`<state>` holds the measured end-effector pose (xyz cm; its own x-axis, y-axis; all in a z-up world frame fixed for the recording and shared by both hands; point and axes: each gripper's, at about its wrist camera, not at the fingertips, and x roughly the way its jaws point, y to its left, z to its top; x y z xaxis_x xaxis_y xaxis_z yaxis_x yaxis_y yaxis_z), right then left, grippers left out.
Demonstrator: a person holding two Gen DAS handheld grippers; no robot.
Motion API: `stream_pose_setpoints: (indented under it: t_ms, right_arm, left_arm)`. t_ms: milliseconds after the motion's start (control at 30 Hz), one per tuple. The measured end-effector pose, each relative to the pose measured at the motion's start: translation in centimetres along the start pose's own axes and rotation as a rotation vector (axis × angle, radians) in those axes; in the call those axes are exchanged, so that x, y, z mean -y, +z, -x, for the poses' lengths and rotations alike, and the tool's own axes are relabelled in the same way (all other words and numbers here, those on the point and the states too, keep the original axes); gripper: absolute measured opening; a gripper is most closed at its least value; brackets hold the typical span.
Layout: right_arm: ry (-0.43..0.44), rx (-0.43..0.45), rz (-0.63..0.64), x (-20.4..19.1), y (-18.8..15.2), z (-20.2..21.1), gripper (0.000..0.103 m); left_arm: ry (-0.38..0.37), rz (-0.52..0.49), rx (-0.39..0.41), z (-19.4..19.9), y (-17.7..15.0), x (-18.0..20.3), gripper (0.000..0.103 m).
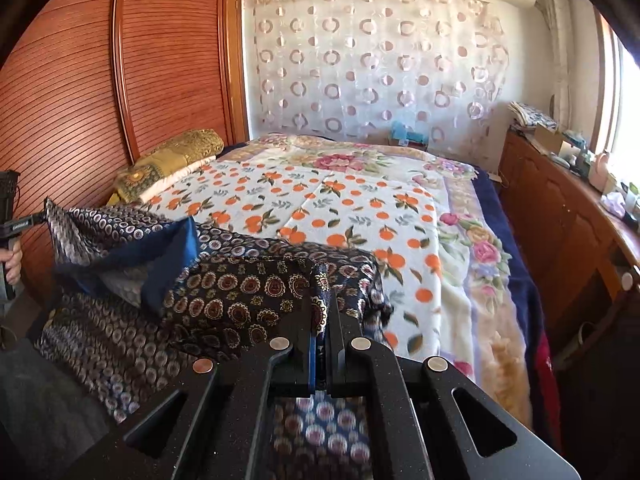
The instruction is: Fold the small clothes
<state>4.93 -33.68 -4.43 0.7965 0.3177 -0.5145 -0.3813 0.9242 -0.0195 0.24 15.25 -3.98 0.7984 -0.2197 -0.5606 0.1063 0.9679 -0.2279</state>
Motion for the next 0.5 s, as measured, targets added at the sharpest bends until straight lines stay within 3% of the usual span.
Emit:
stream_pose_setpoints:
  t_ms: [267,500]
  right_arm:
    - [0.024,-0.06,-0.012,-0.9,-2.4,2.3,0.002]
    - [0.037,-0.157,-0.058,-0.2,-4.4,-0.9,0.002]
  left_arm:
    - [0.01,-0.02,-0.026,0.5,-1.3,-0.1,0.004]
    - [0.027,-0.022,-0.104,-1.8,-3.3,0.1,0.004]
